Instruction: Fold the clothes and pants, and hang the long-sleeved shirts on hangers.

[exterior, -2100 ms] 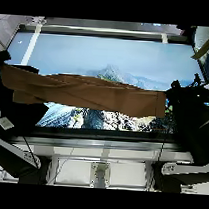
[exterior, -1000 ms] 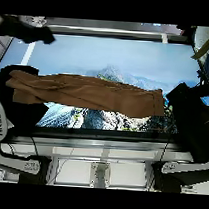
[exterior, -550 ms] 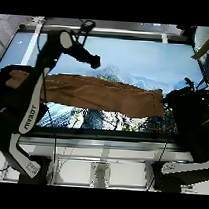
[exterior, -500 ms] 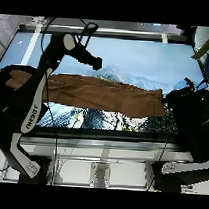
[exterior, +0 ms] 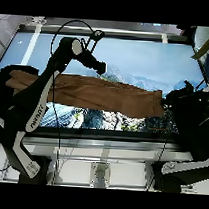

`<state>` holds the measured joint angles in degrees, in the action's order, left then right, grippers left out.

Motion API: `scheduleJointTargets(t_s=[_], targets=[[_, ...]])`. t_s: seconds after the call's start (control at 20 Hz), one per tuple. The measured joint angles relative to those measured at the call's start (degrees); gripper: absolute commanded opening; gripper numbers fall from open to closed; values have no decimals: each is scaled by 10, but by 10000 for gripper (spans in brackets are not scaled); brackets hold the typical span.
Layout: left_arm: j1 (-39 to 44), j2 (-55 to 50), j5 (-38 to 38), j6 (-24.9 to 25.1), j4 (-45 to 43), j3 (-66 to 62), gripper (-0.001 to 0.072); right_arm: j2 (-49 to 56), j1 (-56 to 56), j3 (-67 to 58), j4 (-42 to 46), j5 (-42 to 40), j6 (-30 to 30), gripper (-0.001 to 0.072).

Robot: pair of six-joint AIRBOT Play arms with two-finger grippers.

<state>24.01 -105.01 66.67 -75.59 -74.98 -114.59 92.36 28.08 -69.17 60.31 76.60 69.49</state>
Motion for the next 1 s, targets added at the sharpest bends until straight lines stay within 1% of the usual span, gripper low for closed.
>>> scheduleJointTargets(t_s=[0.25, 0.55, 0.65, 0.85, 1.0], targets=[[0, 0, 7, 0, 0, 0, 695, 3, 9, 1, -37, 21, -23, 617], [0, 0, 15, 0, 0, 0, 695, -25, 54, 9, -14, 43, -39, 618], [0, 0, 16, -3, 0, 0, 695, -28, 69, 33, -45, 40, -61, 619], [0, 0, 17, -8, 0, 0, 695, -30, 83, 110, -136, 3, -125, 623], [0, 0, 18, -9, 0, 0, 694, -30, 87, 140, -196, -30, -169, 622]])
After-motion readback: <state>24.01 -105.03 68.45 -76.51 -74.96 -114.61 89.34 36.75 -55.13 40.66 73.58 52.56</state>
